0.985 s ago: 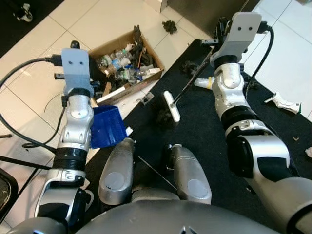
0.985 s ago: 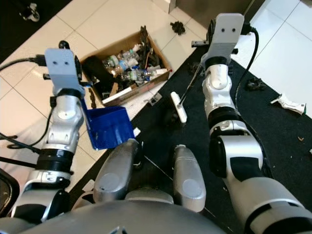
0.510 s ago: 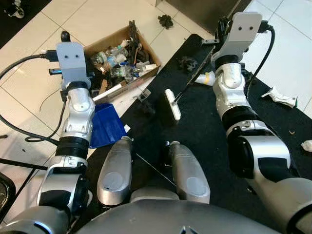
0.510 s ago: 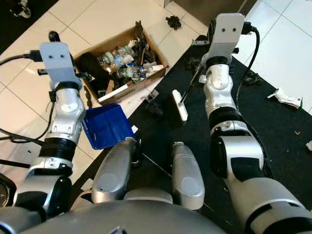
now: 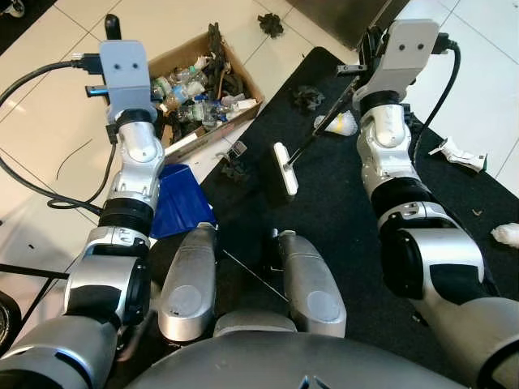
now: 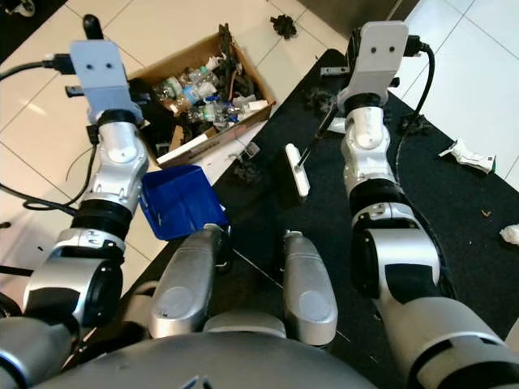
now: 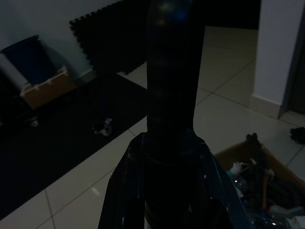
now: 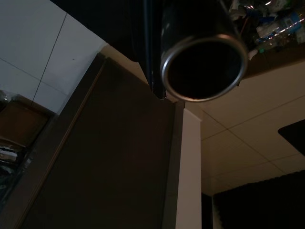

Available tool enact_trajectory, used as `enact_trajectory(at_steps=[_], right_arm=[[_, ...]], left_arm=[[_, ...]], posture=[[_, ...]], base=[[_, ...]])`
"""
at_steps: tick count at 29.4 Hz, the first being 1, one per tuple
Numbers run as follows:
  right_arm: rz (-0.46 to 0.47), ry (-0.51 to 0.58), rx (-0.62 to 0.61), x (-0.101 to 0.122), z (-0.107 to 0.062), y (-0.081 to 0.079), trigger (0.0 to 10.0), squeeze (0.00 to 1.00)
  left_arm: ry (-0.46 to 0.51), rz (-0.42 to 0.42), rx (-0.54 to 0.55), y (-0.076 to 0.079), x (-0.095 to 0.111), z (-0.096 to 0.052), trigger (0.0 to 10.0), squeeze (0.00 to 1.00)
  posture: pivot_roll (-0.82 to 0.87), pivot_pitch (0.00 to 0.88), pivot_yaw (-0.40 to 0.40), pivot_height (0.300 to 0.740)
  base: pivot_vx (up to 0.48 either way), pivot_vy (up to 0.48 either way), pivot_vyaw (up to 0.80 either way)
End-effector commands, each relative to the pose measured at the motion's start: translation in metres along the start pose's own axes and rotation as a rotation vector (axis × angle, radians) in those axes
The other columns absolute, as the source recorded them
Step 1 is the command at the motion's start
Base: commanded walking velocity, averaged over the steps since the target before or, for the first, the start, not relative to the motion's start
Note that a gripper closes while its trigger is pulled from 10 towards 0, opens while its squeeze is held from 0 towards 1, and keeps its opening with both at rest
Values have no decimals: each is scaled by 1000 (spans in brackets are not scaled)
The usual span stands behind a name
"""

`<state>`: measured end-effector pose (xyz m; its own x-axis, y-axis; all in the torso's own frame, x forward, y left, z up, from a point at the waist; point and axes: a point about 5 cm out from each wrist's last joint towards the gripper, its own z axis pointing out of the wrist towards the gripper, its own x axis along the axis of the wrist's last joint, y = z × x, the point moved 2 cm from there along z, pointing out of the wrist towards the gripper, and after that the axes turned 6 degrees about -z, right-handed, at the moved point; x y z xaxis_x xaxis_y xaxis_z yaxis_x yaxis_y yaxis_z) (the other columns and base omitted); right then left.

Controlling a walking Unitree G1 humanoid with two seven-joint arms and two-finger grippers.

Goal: Sweep floor

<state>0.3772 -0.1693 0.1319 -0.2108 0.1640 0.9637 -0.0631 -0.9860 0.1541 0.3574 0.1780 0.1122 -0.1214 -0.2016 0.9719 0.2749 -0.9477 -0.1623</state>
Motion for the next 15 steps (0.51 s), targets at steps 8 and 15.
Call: enact_trajectory(at_steps=[8,15], right_arm=[[-12,3,-4,-2,-5,5,10000,0],[-11,-11,-10,-7,-10,6,10000,0]], left_arm=[[-106,2,-115,25,-31,-28,10000,0],[-355,-252,-89,23,-60,-81,10000,0]], posture=[[154,268,-63,740],[183,262,-37,740]], base=[[0,0,0],[0,0,0]])
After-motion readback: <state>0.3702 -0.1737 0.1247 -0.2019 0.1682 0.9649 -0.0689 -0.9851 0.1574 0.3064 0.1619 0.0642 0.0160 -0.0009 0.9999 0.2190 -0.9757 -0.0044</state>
